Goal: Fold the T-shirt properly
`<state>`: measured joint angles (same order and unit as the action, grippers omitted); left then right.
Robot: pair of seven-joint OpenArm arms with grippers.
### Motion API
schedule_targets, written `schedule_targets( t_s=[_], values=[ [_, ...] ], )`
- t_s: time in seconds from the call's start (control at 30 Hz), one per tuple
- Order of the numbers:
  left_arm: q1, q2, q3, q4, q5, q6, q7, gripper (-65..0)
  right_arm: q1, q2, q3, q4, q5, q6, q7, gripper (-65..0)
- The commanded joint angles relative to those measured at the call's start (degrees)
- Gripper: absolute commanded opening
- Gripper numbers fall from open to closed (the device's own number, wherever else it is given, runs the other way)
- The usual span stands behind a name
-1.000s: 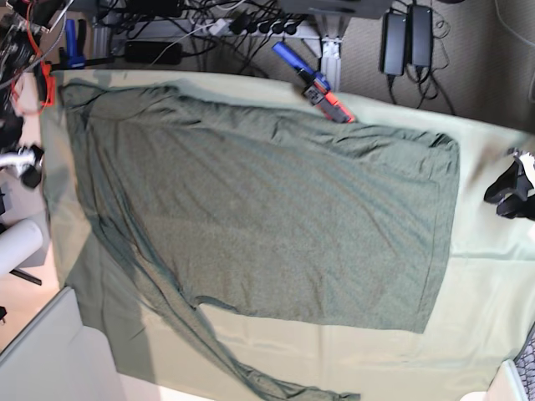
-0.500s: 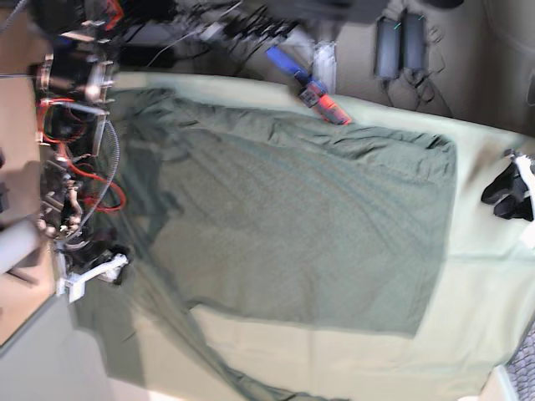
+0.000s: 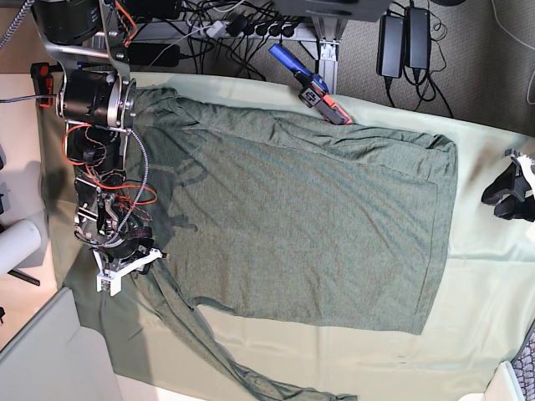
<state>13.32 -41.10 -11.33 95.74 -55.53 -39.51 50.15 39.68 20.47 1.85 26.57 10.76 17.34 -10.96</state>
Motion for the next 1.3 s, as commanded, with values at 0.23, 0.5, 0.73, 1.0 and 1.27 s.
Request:
schedule_targets(
  t_s=[0.23, 0.5, 0.73, 1.0, 1.27],
  values=[
    [-1.1, -1.1, -0.7, 0.7, -1.0, -0.5, -2.6, -35.7, -0.3, 2.0, 0.1, 4.8, -1.3, 0.5, -0.5, -65.0],
    [-1.1, -0.9, -0.7, 0.7, 0.0, -0.5, -2.8, -35.7, -13.1, 5.2, 1.1, 29.1, 2.8, 0.5, -8.3, -65.0],
    [-1.1, -0.6, -0.7, 0.7, 0.1, -0.5, -2.8, -35.7, -24.6, 7.2, 7.5, 46.8, 7.7, 0.5, -14.2, -65.0],
    [-1.1, -0.6, -0.7, 0.7, 0.1, -0.5, -2.8, -35.7, -35.0, 7.1, 14.1, 56.4, 13.7, 0.5, -17.6, -65.0],
    [-1.1, 0.4, -0.7, 0.7, 0.1, -0.5, -2.8, -35.7, -38.7, 7.0, 14.2, 56.9, 13.8, 0.5, -17.8, -65.0]
  ],
)
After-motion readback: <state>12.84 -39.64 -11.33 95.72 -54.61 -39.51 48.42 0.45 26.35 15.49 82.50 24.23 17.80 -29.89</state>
